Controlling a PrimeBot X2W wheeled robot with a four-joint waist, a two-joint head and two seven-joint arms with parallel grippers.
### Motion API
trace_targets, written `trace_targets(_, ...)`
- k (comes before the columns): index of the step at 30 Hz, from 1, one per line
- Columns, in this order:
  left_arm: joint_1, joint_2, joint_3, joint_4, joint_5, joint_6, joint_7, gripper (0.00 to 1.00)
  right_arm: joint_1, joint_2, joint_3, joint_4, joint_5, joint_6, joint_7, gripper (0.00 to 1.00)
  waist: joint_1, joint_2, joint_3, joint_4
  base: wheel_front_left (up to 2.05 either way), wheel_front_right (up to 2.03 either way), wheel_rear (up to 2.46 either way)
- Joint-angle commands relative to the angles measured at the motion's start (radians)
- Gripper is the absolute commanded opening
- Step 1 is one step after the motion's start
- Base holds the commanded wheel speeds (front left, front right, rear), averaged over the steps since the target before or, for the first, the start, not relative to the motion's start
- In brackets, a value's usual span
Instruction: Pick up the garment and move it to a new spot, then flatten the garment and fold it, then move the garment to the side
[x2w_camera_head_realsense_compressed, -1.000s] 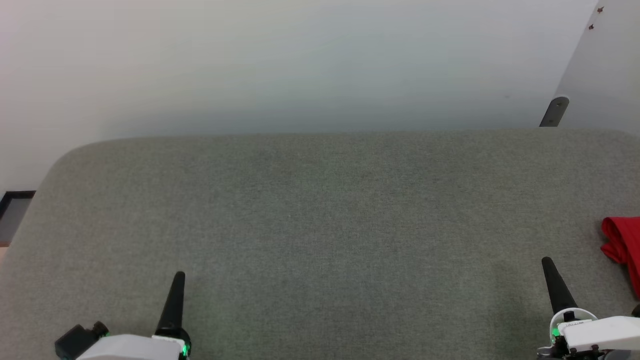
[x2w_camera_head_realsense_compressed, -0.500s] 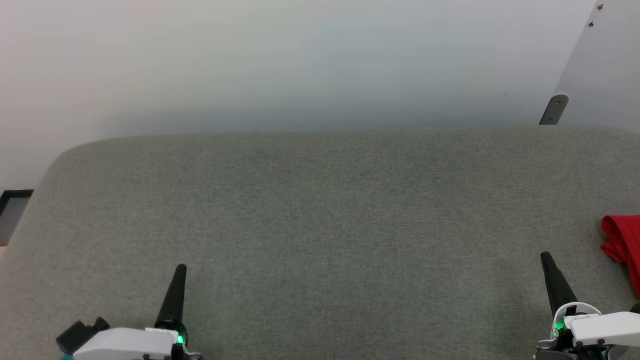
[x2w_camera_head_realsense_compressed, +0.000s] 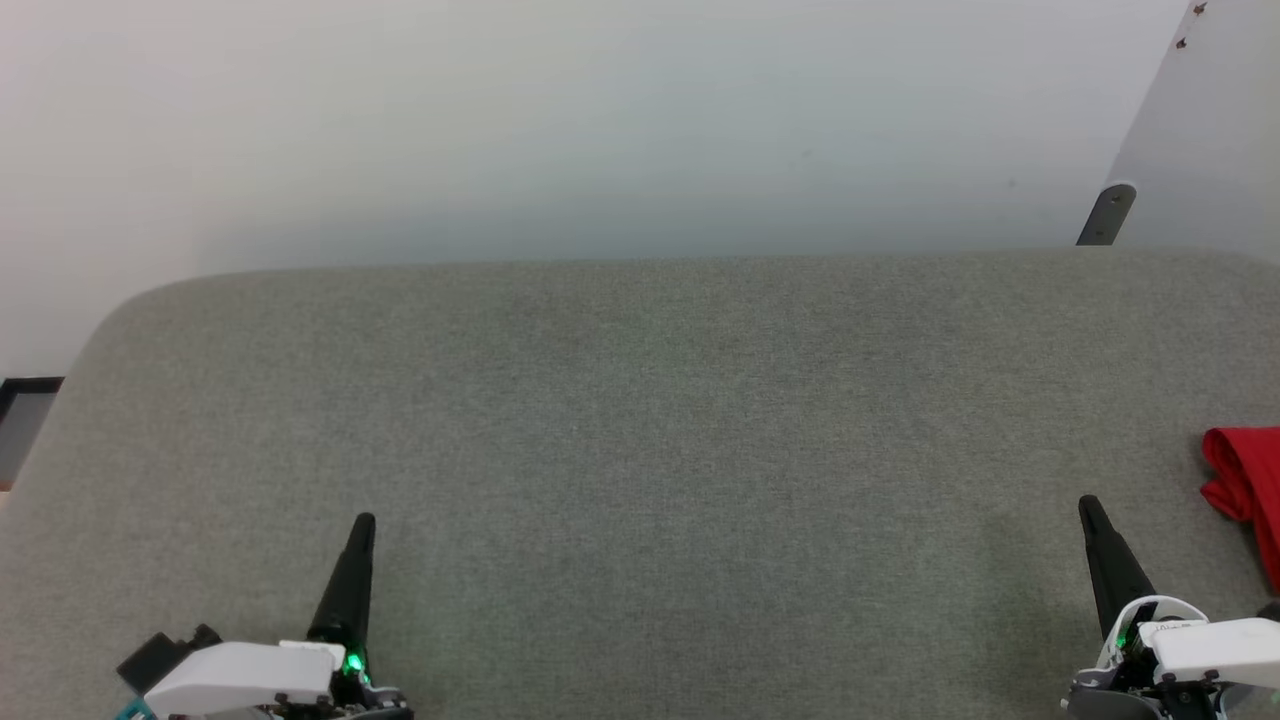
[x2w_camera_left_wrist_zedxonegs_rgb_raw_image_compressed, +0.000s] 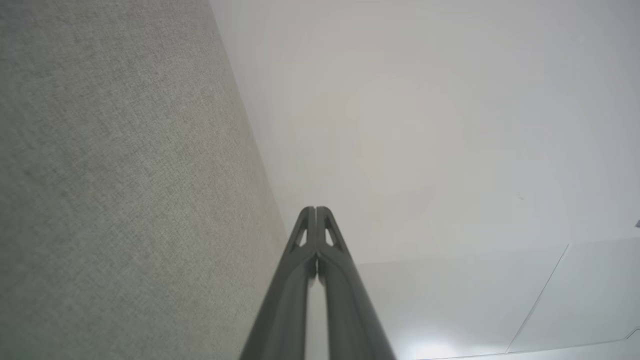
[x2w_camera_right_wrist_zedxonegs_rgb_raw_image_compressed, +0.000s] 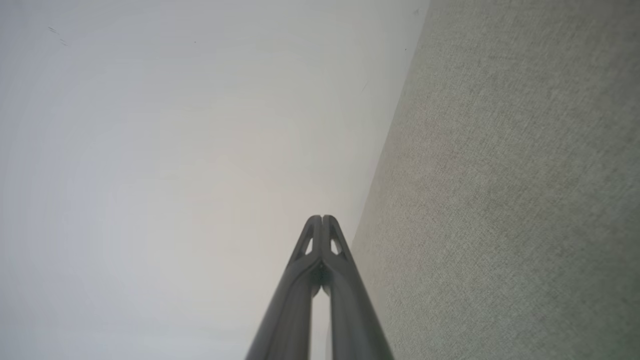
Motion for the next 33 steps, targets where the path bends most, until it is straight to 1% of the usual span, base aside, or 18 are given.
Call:
trace_targets(1, -0.018, -0.001, 0.005, 0.0, -0.023, -0.003, 0.006, 0.0, -0.015, 0.003, -0.007, 0.0, 0.022, 0.0, 0.008, 0.0, -0.0001, 0.0, 0.001, 0.0, 0.0, 0.0, 0.0)
trace_targets(21, -0.046, -0.008, 0.015, 0.017, -0.143, -0.003, 0.044, 0.0, -0.031, 0.015, -0.018, 0.01, 0.135, 0.0, 0.035, 0.0, -0.0001, 0.0, 0.008, -0.004, 0.0, 0.0, 0.0)
trace_targets(33, -0.046, -0.01, 0.018, 0.017, -0.138, -0.003, 0.045, 0.0, -0.025, 0.015, -0.017, 0.01, 0.134, 0.0, 0.036, 0.0, -0.0001, 0.0, 0.008, -0.004, 0.0, 0.0, 0.0)
